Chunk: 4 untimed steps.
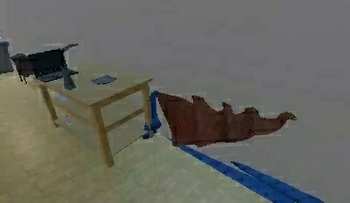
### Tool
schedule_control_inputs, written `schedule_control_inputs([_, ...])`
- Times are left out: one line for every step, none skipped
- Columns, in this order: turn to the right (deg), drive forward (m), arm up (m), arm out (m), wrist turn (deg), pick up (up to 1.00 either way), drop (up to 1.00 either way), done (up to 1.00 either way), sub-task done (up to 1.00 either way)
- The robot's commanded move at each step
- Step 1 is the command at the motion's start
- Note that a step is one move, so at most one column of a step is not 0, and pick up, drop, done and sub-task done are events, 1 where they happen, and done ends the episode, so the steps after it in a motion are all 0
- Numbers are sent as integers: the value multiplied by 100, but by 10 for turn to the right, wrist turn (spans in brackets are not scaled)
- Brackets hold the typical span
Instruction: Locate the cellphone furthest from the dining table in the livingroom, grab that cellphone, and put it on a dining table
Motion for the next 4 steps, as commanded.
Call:
schedule_control_inputs([-390, 0, 0, 0, 0, 0, 0, 0, 0])
schedule_control_inputs([0, 100, 0, 0, 0, 0, 0, 0, 0])
schedule_control_inputs([0, 100, 0, 0, 0, 0, 0, 0, 0])
schedule_control_inputs([-120, 0, 0, 0, 0, 0, 0, 0, 0])
